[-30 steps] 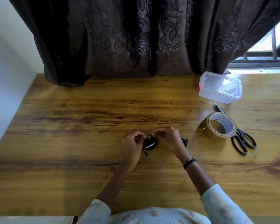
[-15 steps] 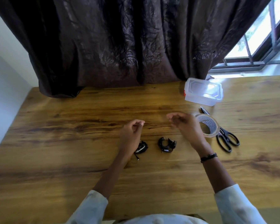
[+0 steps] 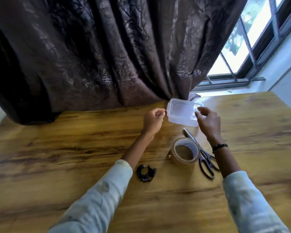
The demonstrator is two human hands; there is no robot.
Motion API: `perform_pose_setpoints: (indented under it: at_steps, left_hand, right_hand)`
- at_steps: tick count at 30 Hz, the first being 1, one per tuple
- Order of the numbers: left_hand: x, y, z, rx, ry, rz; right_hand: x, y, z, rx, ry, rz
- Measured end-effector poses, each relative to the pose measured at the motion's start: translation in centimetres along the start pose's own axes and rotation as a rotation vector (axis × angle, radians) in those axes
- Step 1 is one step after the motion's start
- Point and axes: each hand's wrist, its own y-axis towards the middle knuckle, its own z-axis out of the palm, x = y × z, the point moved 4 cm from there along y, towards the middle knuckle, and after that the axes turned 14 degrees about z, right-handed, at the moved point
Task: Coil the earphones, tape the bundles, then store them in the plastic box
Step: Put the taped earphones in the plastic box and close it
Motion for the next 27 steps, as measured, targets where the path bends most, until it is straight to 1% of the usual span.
perform_pose_setpoints:
  at_steps: [4, 7, 10, 15, 21, 27]
  left_hand:
    - [2.2, 2.2, 2.2, 0.005, 0.0, -0.126]
    - [3.2, 3.5, 3.7, 0.013, -0.044, -0.204]
    - [3.5, 4.2, 4.9, 0.021, -0.077, -0.24]
    - [3.7, 4.7, 5.8, 0.025, -0.036, -0.228]
    - [3.8, 4.0, 5.3, -0.009, -0.074, -0.217]
    - [1.8, 1.7, 2.1, -0.07, -0.126, -0.144]
  right_hand:
    - [-1.7, 3.1, 0.0, -0.053, -0.089, 0.096]
    - [-2.8, 4.6, 0.4, -0.04, -0.127, 0.162]
    - [-3.4, 5.3, 0.8, -0.022, -0.114, 0.195]
    - [-3.6, 5.4, 0.9, -0.005, -0.034, 0.221]
    - [-3.5, 4.8, 0.6, 0.001, 0.023, 0.222]
    - [-1.5, 2.3, 0.0, 0.037, 0.069, 0.141]
